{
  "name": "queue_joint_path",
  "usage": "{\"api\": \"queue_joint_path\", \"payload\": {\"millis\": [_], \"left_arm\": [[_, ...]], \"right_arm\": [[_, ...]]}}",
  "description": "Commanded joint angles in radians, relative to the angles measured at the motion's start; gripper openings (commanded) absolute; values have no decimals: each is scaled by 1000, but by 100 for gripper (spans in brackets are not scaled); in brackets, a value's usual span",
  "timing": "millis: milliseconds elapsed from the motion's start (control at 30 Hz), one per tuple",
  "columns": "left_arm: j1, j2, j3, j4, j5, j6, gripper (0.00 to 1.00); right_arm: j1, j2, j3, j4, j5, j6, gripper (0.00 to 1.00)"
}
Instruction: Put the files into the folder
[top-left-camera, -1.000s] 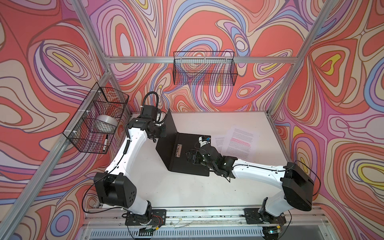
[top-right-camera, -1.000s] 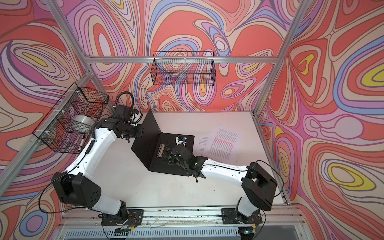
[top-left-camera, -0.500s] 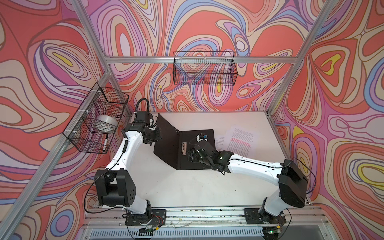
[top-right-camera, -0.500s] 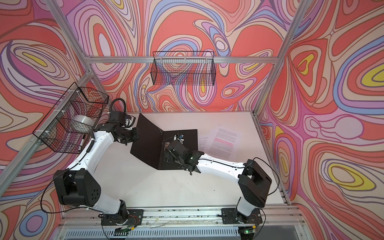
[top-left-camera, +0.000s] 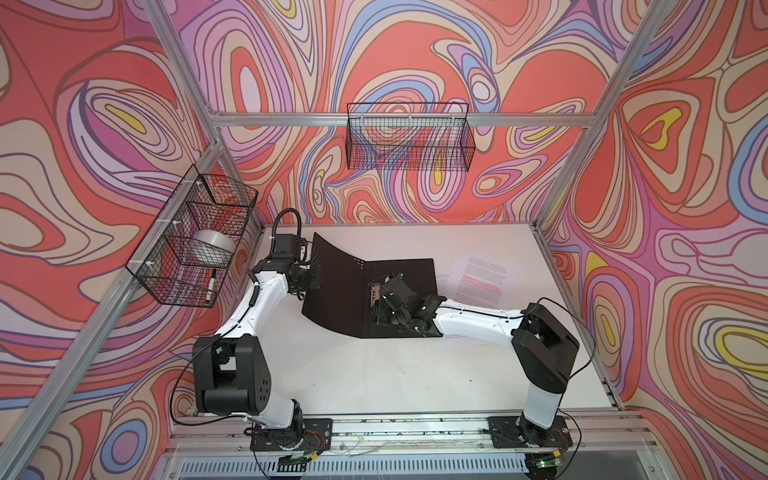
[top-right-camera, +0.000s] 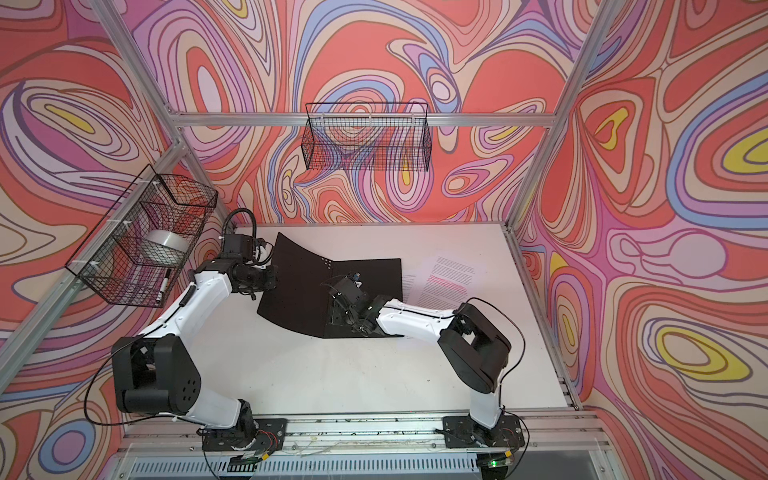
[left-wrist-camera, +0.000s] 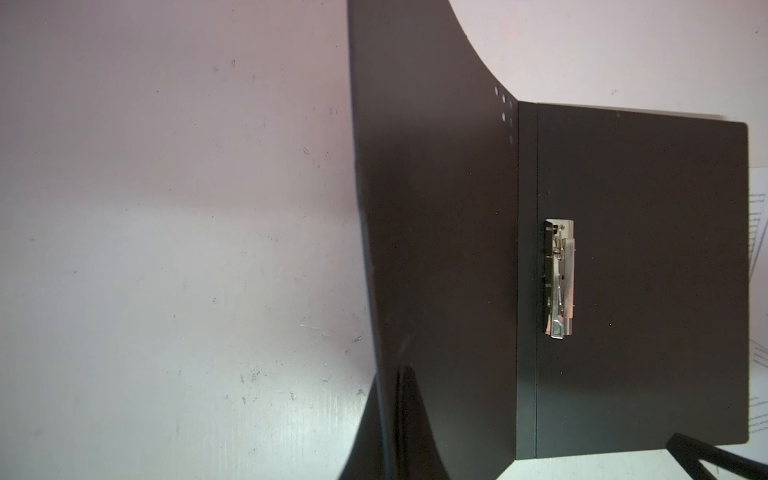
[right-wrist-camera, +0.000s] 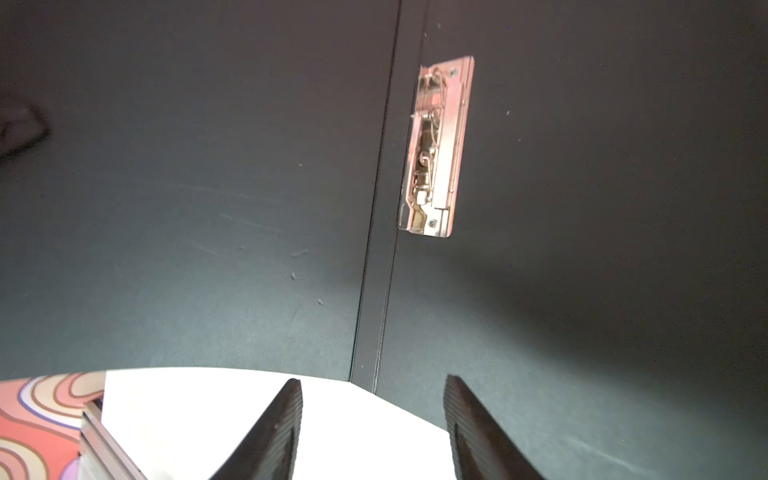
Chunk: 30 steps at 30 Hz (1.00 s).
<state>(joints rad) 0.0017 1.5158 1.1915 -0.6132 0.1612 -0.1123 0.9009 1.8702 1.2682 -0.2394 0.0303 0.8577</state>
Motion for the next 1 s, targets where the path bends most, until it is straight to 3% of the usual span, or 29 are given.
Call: {"api": "queue_joint_path", "payload": {"millis": [0,333,967], "left_arm": [[0,8,-53,-45,-95,95,0],[38,-7,-78,-58,-38,131,0],[38,-50,-47,-107,5,180,0]], "right_arm": [[-30,48,28,-10,-49,0,54],[-67,136,97,-9,-111,-26,39],[-120,249,154,63,-212,-12,24]]}}
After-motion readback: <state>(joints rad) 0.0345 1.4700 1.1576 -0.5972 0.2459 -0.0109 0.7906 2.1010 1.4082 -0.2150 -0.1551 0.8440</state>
